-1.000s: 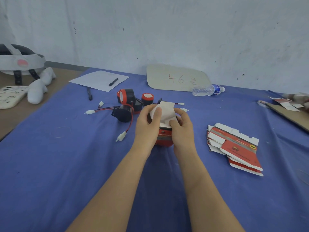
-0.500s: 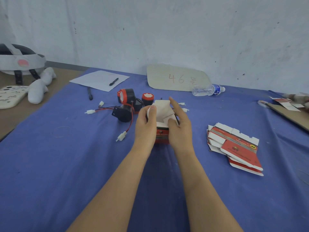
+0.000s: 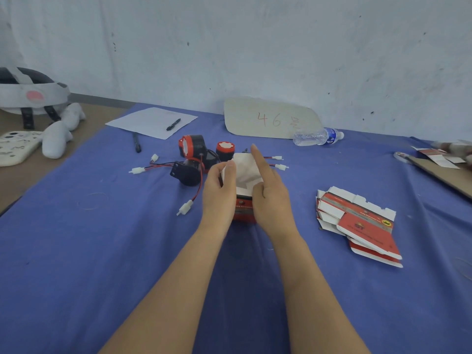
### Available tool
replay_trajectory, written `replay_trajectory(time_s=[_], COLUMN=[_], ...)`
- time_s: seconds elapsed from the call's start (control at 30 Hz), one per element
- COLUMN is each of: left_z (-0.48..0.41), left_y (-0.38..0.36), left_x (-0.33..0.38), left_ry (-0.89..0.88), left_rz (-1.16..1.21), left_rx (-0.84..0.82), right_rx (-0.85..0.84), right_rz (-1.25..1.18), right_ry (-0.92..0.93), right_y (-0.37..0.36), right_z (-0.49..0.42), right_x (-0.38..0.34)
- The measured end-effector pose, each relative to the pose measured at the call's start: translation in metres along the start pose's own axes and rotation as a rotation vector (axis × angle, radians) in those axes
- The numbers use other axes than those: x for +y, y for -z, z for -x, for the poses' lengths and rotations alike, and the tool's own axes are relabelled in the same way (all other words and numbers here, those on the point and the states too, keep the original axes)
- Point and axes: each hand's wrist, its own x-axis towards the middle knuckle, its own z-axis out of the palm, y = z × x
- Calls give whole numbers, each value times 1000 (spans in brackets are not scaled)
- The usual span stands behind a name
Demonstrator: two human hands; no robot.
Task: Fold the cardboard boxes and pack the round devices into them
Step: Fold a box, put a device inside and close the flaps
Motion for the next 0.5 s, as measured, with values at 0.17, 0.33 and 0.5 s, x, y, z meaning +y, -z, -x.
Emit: replay_trajectory(time_s=[0.17,0.33,0.5], left_z=[3,0,0], left_y=[0,3,3], left_x=[0,1,0], left_ry=[-88,-43,-64], left_rz=[-130,-134,-147], left_rx=[-71,-71,-67], right_rx=[-3,-10,31], right_rz=[40,9,-138], right_ry=[-71,-67,-107], right_y=[4,1,3], right_z=[-5,-2,-1], right_x=[2,-3,-5])
